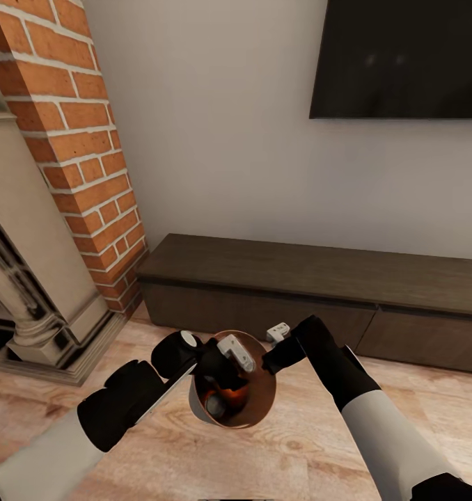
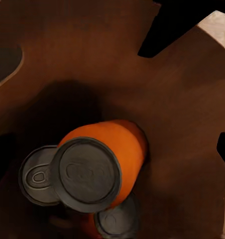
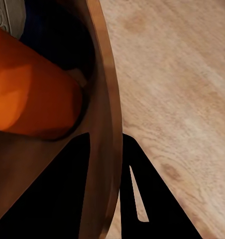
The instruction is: Put the three can of soda from the living room inside the tash can in the kitchen.
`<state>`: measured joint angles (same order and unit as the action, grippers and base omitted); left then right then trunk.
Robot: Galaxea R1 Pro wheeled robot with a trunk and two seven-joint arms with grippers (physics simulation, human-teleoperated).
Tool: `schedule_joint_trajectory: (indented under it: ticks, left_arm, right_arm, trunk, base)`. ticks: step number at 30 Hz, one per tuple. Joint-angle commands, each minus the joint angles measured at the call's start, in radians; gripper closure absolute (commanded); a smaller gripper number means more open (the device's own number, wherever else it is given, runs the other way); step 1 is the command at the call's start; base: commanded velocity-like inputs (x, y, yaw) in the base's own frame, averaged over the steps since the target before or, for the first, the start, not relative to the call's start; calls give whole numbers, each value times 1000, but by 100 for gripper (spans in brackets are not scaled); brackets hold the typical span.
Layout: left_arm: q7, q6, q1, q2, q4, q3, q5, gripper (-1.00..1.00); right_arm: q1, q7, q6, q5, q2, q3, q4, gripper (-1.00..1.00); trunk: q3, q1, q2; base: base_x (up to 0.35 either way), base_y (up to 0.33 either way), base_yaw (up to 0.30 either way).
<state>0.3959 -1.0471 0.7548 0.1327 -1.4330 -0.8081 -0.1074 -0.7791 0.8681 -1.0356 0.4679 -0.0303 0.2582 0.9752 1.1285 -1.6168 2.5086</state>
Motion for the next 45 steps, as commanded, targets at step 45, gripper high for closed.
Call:
schedule_joint_trajectory:
  ticks: [45]
  left_arm:
    - [604, 136, -99, 220, -161, 706, -5, -100]
  right_arm:
    - [-3, 3, -12, -30, 30, -4, -32, 100]
  trunk:
    - [0, 0, 0]
  base:
    - [0, 0, 0]
